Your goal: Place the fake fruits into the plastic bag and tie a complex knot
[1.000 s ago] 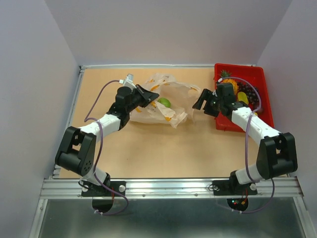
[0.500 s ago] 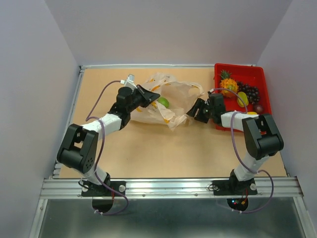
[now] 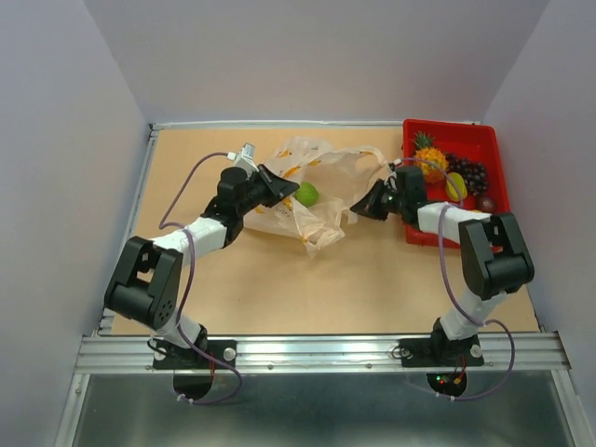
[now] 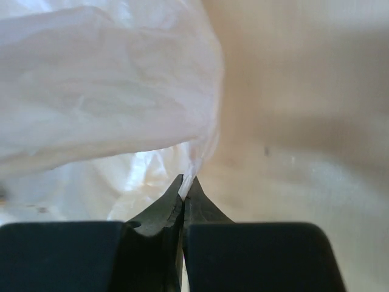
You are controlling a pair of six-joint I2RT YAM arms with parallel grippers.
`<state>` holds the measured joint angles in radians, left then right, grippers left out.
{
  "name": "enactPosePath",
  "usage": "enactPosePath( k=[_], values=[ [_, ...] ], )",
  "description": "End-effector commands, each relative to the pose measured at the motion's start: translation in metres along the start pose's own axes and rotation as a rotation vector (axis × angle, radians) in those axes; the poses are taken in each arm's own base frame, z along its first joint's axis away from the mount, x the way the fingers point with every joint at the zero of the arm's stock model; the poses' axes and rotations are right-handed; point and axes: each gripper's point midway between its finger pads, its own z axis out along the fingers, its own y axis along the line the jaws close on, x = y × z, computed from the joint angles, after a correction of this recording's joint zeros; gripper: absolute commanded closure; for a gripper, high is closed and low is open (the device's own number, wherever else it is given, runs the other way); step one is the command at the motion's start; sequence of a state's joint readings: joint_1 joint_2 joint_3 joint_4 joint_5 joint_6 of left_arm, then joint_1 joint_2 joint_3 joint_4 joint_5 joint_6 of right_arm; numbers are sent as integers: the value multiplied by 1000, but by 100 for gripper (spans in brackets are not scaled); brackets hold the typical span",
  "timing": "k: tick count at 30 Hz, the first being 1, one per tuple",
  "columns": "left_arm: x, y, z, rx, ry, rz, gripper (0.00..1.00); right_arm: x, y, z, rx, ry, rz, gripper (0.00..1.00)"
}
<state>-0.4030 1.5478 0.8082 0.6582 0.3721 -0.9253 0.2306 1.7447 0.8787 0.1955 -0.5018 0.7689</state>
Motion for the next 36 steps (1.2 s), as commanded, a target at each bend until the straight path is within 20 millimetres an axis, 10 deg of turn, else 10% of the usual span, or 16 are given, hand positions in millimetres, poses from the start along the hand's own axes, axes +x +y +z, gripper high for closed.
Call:
enactPosePath(
  k=[1,7,11,14,19,25,36],
  values=[
    [-14,-26,-26,69,-21,181,100,-73,92,-75,-132,-147,-183,100],
    [-7,-51,-62,92,41,269,95,-72,149,-132,-181,-68,-197,100],
    [-15,-75,-76,112,48,312,93,-74,147,-136,-134,-50,-222,100],
    [-4,-49,-72,43,74,291,88,-70,135,-125,-114,-18,-224,99],
    [8,-28,-63,36,105,294,53,-48,106,-97,-95,77,-320,99],
    [-9,-62,-65,127,91,466,18,-38,118,-108,-187,85,-485,100],
    [-31,-80,-41,133,112,517,13,-45,144,-125,-264,27,-645,99]
  ],
)
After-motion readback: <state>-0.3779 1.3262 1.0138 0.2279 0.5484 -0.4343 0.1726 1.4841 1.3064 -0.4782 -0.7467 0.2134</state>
